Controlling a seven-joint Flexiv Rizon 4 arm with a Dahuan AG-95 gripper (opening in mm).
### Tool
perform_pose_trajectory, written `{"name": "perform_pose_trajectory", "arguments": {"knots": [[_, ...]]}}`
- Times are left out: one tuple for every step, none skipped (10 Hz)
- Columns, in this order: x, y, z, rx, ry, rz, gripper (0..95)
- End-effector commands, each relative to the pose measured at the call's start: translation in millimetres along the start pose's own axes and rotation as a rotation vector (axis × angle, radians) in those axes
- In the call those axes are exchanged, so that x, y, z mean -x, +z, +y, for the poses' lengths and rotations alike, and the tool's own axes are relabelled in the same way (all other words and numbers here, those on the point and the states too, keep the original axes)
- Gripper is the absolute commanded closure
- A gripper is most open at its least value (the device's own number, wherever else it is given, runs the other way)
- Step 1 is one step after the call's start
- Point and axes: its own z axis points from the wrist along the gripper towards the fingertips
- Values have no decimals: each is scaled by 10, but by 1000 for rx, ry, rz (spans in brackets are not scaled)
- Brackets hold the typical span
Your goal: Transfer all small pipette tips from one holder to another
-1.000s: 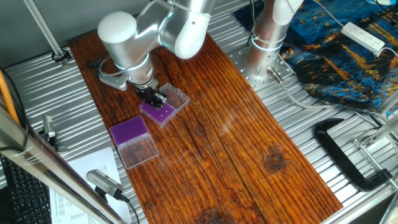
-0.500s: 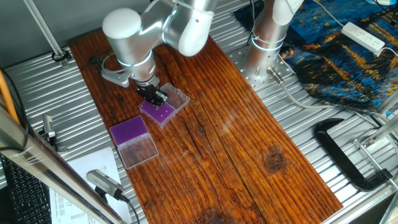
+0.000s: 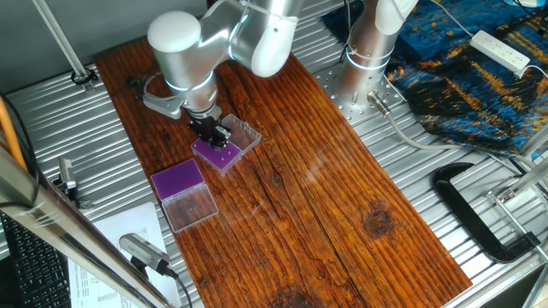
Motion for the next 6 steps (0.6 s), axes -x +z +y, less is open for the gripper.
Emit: {"name": "perform_pose_trajectory", "arguments": {"knots": [[22, 21, -12, 1, 2, -1, 950], [22, 24, -12, -3, 1, -8, 760], [22, 25, -12, -4, 0, -10, 760], [22, 25, -12, -8, 0, -14, 760], [22, 25, -12, -9, 0, -16, 760], [22, 27, -12, -10, -1, -16, 760]]}}
